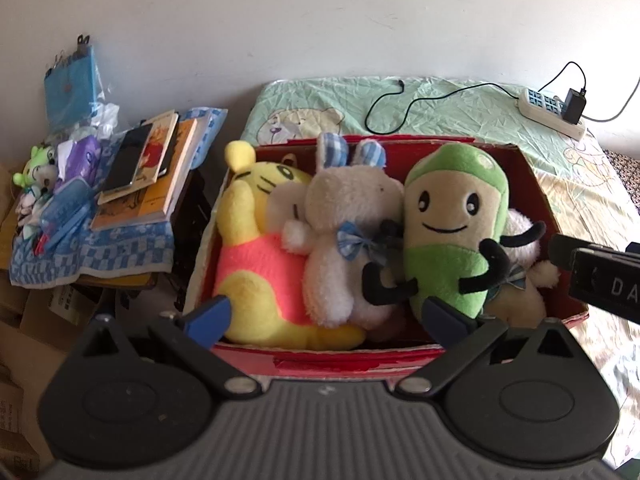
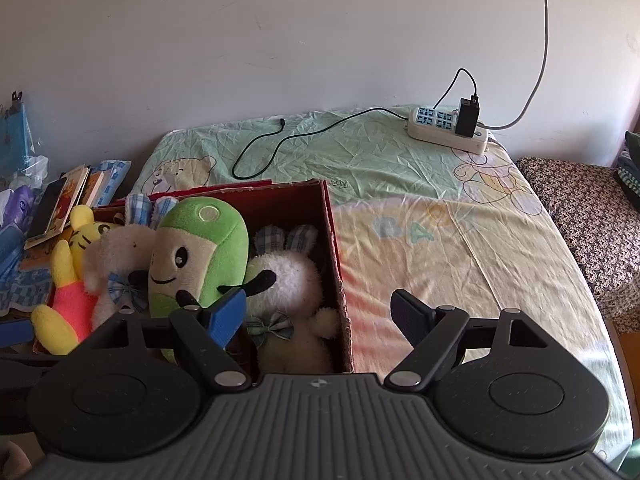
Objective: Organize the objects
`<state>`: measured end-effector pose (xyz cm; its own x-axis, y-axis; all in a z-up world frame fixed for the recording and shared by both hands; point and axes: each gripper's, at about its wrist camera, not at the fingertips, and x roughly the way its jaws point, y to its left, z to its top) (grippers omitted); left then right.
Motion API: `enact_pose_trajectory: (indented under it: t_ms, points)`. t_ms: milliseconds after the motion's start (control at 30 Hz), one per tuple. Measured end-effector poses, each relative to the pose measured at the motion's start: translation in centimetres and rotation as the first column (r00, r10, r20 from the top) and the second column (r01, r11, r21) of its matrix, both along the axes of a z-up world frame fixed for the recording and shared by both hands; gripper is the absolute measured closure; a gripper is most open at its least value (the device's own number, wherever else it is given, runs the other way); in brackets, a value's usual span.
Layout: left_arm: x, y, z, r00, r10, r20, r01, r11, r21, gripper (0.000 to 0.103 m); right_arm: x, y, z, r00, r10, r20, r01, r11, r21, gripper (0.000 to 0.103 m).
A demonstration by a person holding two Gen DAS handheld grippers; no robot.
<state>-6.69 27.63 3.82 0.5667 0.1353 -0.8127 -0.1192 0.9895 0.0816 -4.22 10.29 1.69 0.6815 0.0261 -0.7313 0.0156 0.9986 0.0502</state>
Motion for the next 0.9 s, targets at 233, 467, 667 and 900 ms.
enact_pose_trajectory:
  t_ms: [233,467,667,900]
  points:
    - [-0.5,-0.3,0.2,1.0,-0.029,0.007,0.03,0.999,-0.016,0.001,-0.5,0.0,0.1,1.0,0.001,-0.001,-0.001,1.0,0.005,0.021]
    - [-1.4,-0.5,0.3,0.999,-0.045,0.015,0.046,0.999,-0.018,0.001,-1.0,0.0,0.0,1.0,-0.003,-0.003,0.003,1.0,0.018,0.021]
    - [-2.5,-0.6,0.4,0.998,-0.056,0.028,0.056,0.998,0.004,0.001,-1.7,0.1,0.1,1.0,-0.002,-0.002,0.002,0.999,0.038,0.021]
    - [-3.3,-0.3,0.7,0.998,-0.051,0.024,0.052,0.999,-0.011,0.001,-2.6,0.2,0.0,1.0,-0.004,-0.003,0.004,0.999,0.052,0.021]
